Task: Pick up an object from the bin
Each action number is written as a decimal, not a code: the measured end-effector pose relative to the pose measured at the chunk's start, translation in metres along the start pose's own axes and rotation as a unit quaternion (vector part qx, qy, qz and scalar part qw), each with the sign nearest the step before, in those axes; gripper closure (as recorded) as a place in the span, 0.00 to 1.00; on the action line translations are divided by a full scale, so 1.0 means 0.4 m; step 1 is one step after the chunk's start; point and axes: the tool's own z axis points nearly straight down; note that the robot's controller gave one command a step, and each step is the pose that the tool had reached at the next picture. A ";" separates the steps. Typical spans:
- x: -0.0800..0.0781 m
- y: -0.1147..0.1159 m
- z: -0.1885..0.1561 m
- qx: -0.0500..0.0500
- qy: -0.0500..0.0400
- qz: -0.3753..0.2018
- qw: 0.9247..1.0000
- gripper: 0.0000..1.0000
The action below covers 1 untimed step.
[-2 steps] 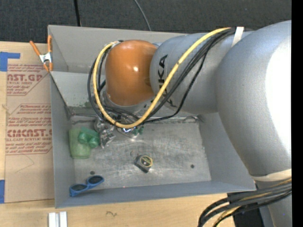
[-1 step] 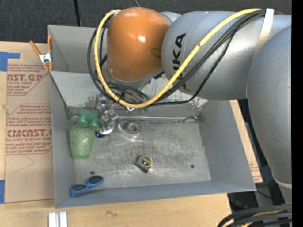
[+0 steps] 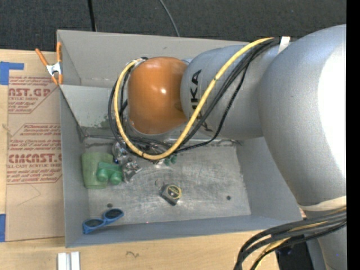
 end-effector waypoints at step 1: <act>-0.078 -0.015 -0.248 0.003 -0.009 -0.089 0.996 1.00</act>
Offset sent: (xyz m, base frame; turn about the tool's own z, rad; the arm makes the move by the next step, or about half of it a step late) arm 0.0282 0.0099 0.0949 -0.1775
